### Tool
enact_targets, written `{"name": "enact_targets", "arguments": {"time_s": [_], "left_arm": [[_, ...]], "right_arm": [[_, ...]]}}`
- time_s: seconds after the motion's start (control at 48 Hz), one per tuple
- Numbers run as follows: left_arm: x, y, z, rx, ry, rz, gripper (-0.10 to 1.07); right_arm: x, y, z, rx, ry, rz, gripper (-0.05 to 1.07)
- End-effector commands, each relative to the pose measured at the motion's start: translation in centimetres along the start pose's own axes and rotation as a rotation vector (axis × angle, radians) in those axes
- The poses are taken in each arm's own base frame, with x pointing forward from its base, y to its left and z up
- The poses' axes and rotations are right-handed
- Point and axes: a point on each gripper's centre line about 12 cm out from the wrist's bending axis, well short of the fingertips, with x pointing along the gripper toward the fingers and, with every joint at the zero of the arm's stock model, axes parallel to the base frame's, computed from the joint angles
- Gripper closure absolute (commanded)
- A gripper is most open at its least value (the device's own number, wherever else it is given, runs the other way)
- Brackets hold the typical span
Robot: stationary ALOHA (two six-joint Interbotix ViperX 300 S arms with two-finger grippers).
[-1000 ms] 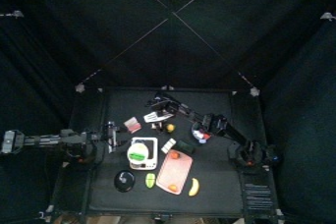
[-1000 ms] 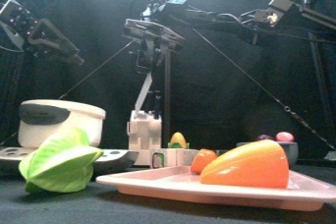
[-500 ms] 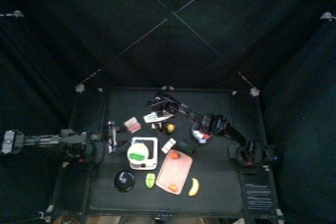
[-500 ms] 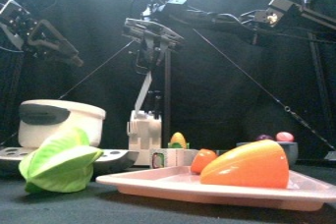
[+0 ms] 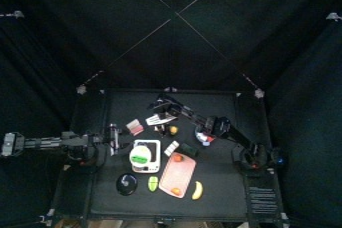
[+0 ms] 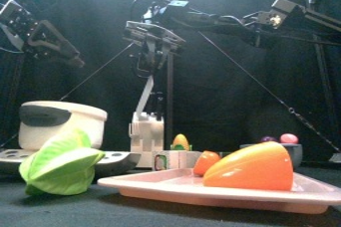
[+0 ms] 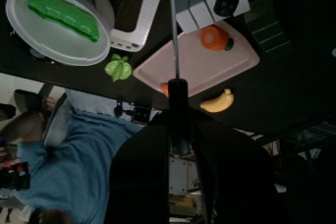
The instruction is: Place cleaver back into holder
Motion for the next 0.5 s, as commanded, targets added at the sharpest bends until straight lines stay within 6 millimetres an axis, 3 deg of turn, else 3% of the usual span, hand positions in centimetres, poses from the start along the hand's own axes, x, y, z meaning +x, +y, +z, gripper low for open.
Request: {"name": "enact_targets", "arguments": {"time_s": [0.0, 0.479], "left_arm": [[0.01, 0.08, 0.65, 0.001, -0.017, 0.003, 0.14], [0.01, 0.08, 0.58, 0.0, -0.015, 0.002, 0.14]], "right_arm": [[-1.64, -0.3, -0.81, -0.01, -0.025, 0.028, 0.55], [-1.75, -0.39, -0.37, -0.001, -0.033, 0.04, 0.54]]}}
